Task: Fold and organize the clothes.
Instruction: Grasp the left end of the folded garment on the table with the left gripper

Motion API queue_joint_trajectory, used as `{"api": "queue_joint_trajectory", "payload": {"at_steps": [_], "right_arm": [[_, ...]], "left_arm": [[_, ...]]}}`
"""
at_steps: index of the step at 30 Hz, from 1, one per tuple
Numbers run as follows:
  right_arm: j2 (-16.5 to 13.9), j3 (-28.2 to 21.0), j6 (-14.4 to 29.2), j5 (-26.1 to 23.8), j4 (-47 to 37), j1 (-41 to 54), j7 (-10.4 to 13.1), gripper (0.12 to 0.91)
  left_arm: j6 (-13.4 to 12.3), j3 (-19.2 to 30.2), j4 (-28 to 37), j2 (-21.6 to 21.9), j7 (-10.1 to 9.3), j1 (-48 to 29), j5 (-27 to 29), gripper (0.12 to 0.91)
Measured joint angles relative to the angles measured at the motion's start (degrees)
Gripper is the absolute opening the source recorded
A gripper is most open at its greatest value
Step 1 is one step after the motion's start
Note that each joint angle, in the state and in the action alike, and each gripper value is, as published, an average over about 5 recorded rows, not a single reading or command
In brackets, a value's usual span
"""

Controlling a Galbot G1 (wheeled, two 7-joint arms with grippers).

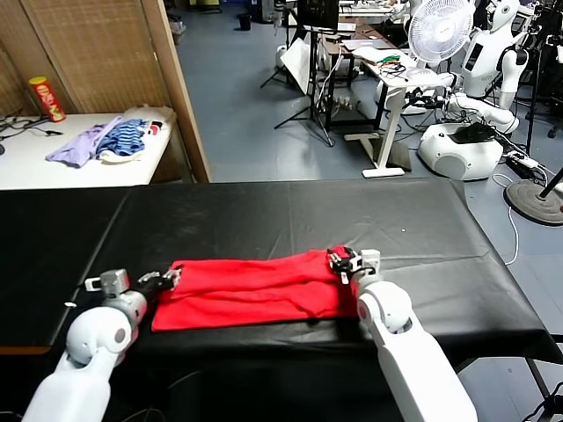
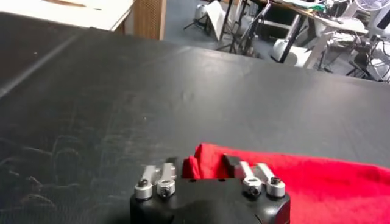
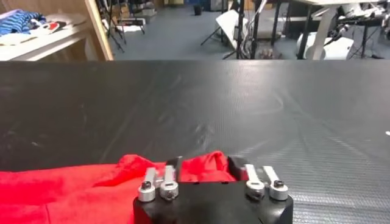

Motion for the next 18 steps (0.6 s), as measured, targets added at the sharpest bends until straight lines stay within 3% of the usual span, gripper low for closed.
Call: {"api": "queue_joint_trajectory", "payload": {"at_steps": [4,7,11,15,18], "right_arm": [[0.80,0.12,1.57,-1.11,0.75,-1.49,1.51,0.146],[1.10,0.33,1.82,-1.52,1.53,-2.67,2.02,0.146],[0.87,0.86,1.87,-1.43,2.65,-4.05,0.56,0.153],[0.12,1.56,1.86,-1.24,3.93,-5.09,-1.39,0.291],[-0.75,2.38,1.87,-0.92,5.51,-5.99,-2.23,0.440]], "left_arm": [[-3.42,0.41,0.66,-1.04,0.37,0.15,6.42,0.130],[-4.07,0.44,0.83,-1.56,0.46,0.09,9.24,0.128],[-4.16,0.33,0.39,-1.81,1.30,0.47,11.25,0.128],[-4.86,-0.22,-0.39,-1.85,2.36,1.01,11.58,0.156],[-5.06,-0.92,-1.17,-1.49,2.74,1.57,10.60,0.277]]}}
